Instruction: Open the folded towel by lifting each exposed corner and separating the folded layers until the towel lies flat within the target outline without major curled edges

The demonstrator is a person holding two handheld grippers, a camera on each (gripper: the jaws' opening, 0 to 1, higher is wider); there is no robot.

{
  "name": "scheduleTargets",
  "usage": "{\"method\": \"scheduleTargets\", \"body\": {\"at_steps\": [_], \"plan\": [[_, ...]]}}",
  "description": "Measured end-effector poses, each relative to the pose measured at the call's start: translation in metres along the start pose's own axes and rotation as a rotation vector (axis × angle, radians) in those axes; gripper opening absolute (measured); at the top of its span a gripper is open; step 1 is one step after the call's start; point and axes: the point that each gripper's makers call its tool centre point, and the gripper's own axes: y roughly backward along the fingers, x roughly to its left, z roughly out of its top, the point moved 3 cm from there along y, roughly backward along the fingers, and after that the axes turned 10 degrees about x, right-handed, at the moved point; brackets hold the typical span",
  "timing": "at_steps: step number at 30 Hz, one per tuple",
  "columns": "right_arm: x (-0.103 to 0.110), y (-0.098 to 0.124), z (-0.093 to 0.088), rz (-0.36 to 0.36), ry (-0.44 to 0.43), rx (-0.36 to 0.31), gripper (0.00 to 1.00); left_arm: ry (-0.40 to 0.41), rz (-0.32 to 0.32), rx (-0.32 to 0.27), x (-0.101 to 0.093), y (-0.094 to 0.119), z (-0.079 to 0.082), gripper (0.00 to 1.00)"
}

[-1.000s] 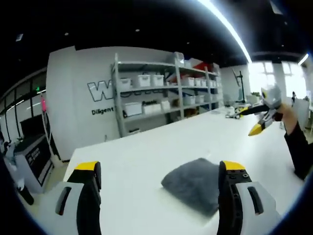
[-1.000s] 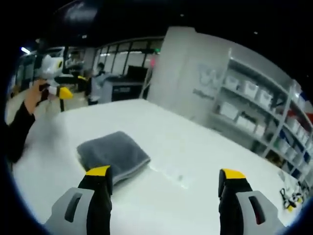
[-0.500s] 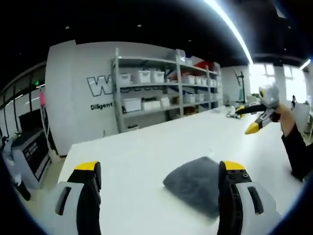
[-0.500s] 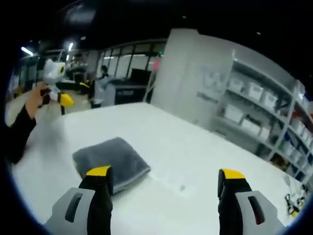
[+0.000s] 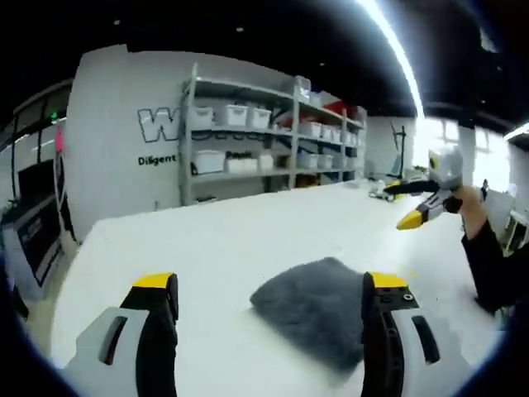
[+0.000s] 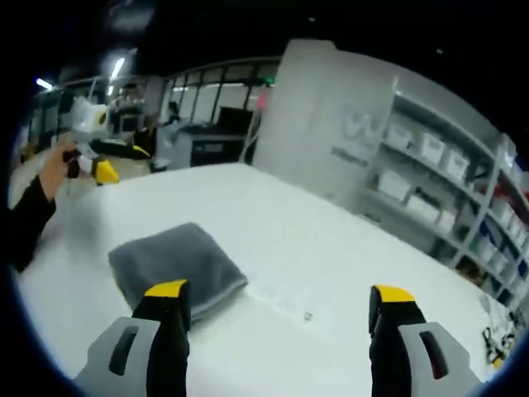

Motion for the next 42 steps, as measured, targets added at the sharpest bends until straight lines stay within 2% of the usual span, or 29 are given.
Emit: {"method": "scheduleTargets", "body": {"at_steps": [1, 3, 7, 10, 13, 15, 20, 26, 28, 30, 31, 35, 38, 42], "plan": [[0.004, -0.002, -0.002, 0.039, -0.030, 0.004, 0.93, 0.007, -0.024, 0.009, -0.003, -0.005, -0.006, 0.95], [0.007, -0.006, -0.007, 0.089, -0.041, 0.006, 0.94, -0.010, -0.008, 0.036, 0.000, -0.012, -0.013, 0.94], [-0.002, -0.007, -0.012, 0.072, -0.072, 0.011, 0.93, 0.000, 0.007, 0.046, 0.009, -0.013, -0.016, 0.93], [-0.001, -0.011, -0.014, 0.102, -0.109, 0.007, 0.94, 0.020, -0.002, 0.045, 0.009, -0.013, -0.021, 0.93], [0.006, -0.019, -0.018, 0.154, -0.164, 0.010, 0.94, 0.051, -0.085, 0.060, -0.002, -0.020, -0.030, 0.97], [0.015, -0.024, -0.023, 0.192, -0.176, 0.020, 0.93, 0.116, -0.118, 0.051, -0.002, -0.024, -0.033, 0.95], [0.017, -0.033, -0.025, 0.188, -0.179, 0.021, 0.91, 0.151, -0.144, 0.076, 0.001, -0.031, -0.047, 0.91], [0.028, -0.034, -0.026, 0.239, -0.225, 0.013, 0.91, 0.208, -0.197, 0.068, -0.002, -0.035, -0.049, 0.91], [0.029, -0.033, -0.027, 0.259, -0.255, 0.006, 0.86, 0.212, -0.208, 0.061, -0.005, -0.037, -0.050, 0.93], [0.017, -0.037, -0.024, 0.268, -0.318, -0.005, 0.78, 0.228, -0.212, 0.077, -0.004, -0.041, -0.055, 0.92], [0.022, -0.035, -0.026, 0.274, -0.325, -0.010, 0.77, 0.230, -0.211, 0.087, -0.003, -0.043, -0.058, 0.90], [0.034, -0.039, -0.037, 0.330, -0.382, 0.012, 0.90, 0.258, -0.218, 0.112, 0.003, -0.048, -0.066, 0.87], [0.044, -0.044, -0.042, 0.395, -0.405, 0.024, 0.89, 0.283, -0.239, 0.105, -0.003, -0.050, -0.067, 0.86], [0.047, -0.062, -0.048, 0.416, -0.420, 0.065, 0.84, 0.367, -0.295, 0.108, -0.003, -0.058, -0.072, 0.82]]}}
